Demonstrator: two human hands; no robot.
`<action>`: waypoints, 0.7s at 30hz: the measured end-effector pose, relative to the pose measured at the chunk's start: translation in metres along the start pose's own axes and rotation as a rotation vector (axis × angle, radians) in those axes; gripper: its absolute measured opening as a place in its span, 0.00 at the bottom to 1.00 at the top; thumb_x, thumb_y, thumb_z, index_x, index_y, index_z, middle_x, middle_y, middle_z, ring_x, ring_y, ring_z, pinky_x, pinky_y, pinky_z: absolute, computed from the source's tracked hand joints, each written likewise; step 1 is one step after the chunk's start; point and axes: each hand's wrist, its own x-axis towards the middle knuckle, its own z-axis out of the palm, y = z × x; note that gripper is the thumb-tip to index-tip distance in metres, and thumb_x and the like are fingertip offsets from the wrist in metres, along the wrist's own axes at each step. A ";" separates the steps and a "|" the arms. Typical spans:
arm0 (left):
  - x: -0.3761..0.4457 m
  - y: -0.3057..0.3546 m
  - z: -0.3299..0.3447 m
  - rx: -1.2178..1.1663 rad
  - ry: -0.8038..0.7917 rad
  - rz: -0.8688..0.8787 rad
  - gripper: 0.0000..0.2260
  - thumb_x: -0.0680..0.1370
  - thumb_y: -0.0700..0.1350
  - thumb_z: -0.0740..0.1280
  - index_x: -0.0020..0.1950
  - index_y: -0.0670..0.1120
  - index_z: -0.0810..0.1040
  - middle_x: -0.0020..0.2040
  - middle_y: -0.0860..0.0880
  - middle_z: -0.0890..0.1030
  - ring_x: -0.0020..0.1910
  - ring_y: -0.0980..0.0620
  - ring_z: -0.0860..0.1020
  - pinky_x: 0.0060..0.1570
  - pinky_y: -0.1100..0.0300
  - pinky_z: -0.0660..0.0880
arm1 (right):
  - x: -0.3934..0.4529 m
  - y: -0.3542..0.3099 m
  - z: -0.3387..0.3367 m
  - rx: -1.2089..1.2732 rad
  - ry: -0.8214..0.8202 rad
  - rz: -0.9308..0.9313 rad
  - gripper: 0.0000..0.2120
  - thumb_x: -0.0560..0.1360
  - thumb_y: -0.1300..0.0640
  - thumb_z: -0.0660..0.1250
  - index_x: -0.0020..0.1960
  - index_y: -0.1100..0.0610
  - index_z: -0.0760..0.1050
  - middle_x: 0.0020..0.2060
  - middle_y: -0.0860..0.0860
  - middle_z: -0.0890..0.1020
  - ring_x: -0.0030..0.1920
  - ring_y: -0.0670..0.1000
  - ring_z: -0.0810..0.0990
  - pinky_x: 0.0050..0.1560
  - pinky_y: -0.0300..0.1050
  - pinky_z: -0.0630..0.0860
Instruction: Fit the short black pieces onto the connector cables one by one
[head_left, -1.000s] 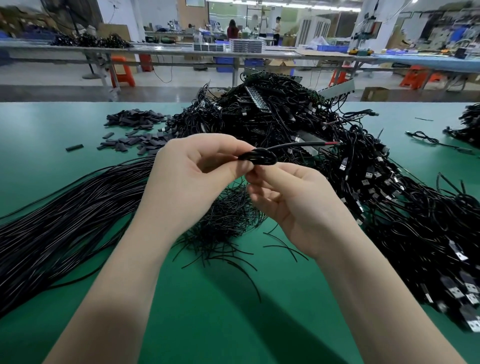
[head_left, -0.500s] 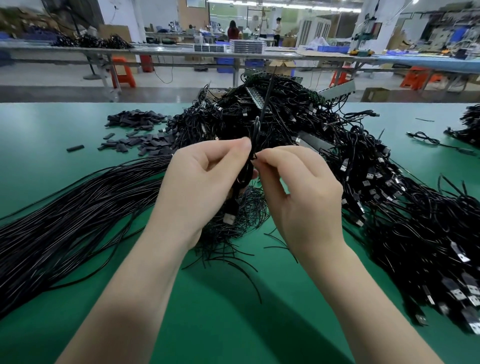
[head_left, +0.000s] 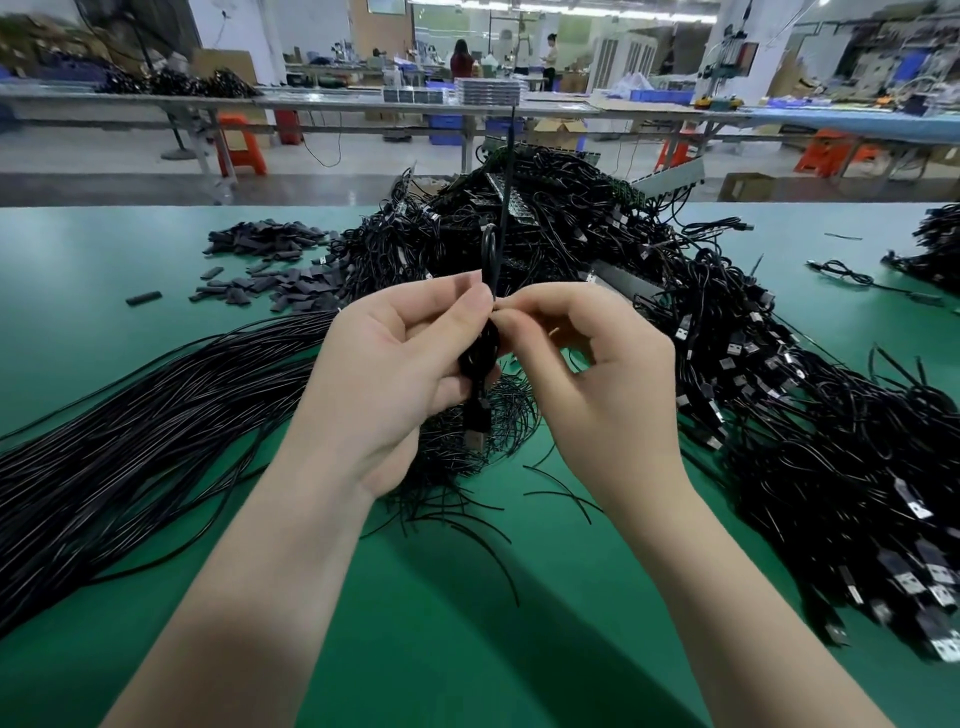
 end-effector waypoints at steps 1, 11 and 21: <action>0.000 0.001 0.000 -0.027 -0.005 -0.011 0.10 0.70 0.49 0.70 0.48 0.47 0.84 0.38 0.53 0.85 0.34 0.60 0.81 0.35 0.64 0.79 | 0.000 -0.001 0.001 0.108 -0.002 0.090 0.03 0.75 0.62 0.70 0.45 0.55 0.81 0.39 0.45 0.83 0.41 0.47 0.81 0.45 0.39 0.77; -0.003 0.008 -0.003 -0.136 -0.195 -0.144 0.09 0.63 0.49 0.72 0.41 0.49 0.87 0.36 0.50 0.84 0.31 0.58 0.81 0.30 0.68 0.78 | 0.005 0.010 -0.005 0.765 -0.206 0.399 0.10 0.71 0.62 0.70 0.52 0.55 0.82 0.40 0.48 0.85 0.37 0.44 0.80 0.44 0.41 0.79; 0.000 -0.007 0.003 0.072 0.038 0.004 0.06 0.78 0.48 0.68 0.44 0.49 0.83 0.38 0.49 0.85 0.36 0.55 0.82 0.37 0.61 0.81 | 0.001 0.005 0.002 0.527 -0.061 0.362 0.08 0.70 0.62 0.73 0.47 0.52 0.82 0.42 0.52 0.85 0.40 0.52 0.82 0.47 0.55 0.82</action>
